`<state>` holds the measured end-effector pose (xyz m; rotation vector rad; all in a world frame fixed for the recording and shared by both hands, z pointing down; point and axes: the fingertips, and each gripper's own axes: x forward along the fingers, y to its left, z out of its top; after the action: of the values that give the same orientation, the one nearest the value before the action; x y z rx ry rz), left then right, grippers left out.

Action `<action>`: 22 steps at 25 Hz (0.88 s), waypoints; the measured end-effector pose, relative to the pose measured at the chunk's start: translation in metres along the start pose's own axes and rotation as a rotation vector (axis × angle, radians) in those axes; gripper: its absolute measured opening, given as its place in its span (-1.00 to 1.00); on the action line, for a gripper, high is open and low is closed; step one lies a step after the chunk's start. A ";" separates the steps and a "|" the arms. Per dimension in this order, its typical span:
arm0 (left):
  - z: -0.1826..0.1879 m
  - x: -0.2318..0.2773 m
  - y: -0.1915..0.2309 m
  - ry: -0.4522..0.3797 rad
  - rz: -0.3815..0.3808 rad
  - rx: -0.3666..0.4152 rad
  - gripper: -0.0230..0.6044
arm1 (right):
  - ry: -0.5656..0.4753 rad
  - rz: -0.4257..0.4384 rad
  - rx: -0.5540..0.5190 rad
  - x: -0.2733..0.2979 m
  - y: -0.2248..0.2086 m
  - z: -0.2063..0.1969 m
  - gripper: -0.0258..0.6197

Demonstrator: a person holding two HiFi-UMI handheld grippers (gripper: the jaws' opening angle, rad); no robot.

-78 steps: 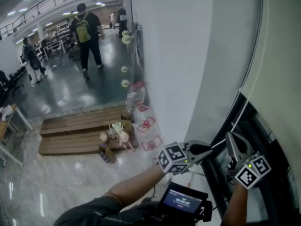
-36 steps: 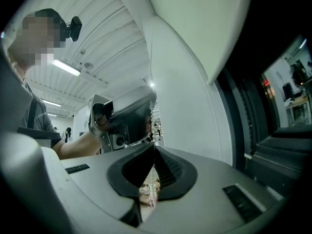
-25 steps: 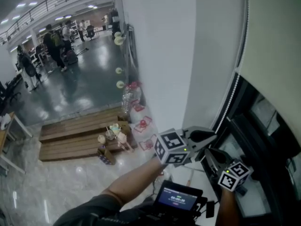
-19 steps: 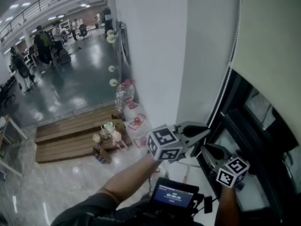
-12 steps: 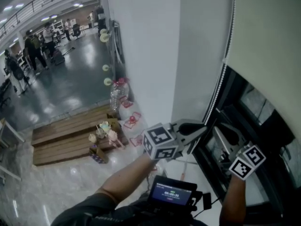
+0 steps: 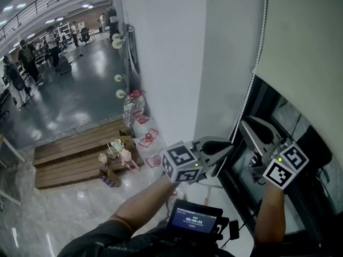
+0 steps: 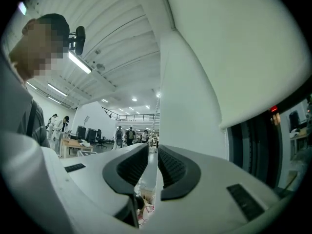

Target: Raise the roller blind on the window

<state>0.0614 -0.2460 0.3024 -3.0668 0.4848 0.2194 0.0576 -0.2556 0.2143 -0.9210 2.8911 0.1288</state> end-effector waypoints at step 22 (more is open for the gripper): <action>-0.003 0.003 0.001 -0.017 -0.011 -0.021 -0.93 | -0.025 0.035 0.079 0.007 0.003 -0.004 -0.91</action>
<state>0.0644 -0.2484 0.3047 -3.0843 0.4679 0.2521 0.0494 -0.2574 0.2176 -0.8496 2.8677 0.0276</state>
